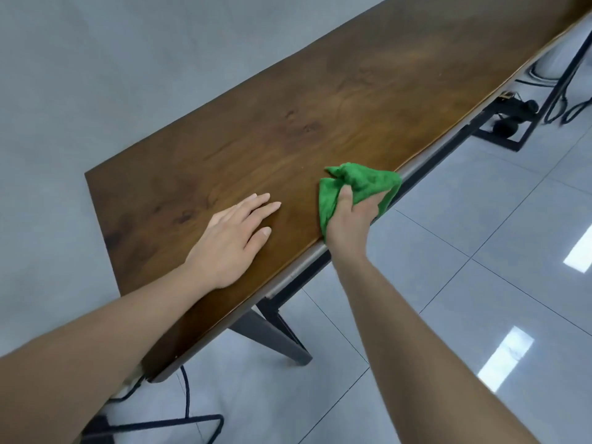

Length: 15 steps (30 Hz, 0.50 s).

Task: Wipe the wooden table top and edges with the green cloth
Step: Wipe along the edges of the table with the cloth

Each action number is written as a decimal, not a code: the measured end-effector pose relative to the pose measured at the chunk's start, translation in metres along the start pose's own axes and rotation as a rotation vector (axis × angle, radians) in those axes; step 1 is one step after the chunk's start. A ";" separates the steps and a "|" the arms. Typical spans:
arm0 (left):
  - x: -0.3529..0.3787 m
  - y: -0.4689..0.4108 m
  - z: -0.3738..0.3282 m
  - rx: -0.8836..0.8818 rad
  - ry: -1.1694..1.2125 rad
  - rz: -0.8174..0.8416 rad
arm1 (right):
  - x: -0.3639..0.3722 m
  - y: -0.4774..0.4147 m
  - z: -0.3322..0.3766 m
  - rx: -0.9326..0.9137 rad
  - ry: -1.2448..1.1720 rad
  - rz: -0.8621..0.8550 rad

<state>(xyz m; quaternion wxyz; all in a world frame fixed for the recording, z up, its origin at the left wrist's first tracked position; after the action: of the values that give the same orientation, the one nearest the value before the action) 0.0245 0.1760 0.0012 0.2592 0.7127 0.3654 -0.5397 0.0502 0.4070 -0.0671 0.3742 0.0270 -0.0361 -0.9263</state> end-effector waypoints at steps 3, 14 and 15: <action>0.001 0.000 -0.002 -0.004 -0.001 -0.003 | -0.021 -0.069 0.008 0.111 0.029 -0.047; 0.000 0.001 -0.002 0.004 -0.019 -0.033 | -0.032 -0.082 0.012 0.147 -0.030 -0.065; 0.000 0.001 -0.002 0.006 -0.019 -0.032 | -0.026 -0.068 0.007 0.140 -0.040 -0.057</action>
<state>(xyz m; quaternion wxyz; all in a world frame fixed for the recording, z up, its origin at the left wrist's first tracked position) 0.0265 0.1767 0.0015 0.2519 0.7023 0.3729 -0.5517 0.0216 0.4745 -0.0654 0.3441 0.0357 -0.1077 -0.9320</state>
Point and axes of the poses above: each hand's wrist, its own y-axis away from the middle knuckle, its own x-axis out of the palm, z = x × y, the point moved 6 cm from there along -y, towards the middle knuckle, and after that the axes turned 8 degrees about y, right-handed, at the moved point
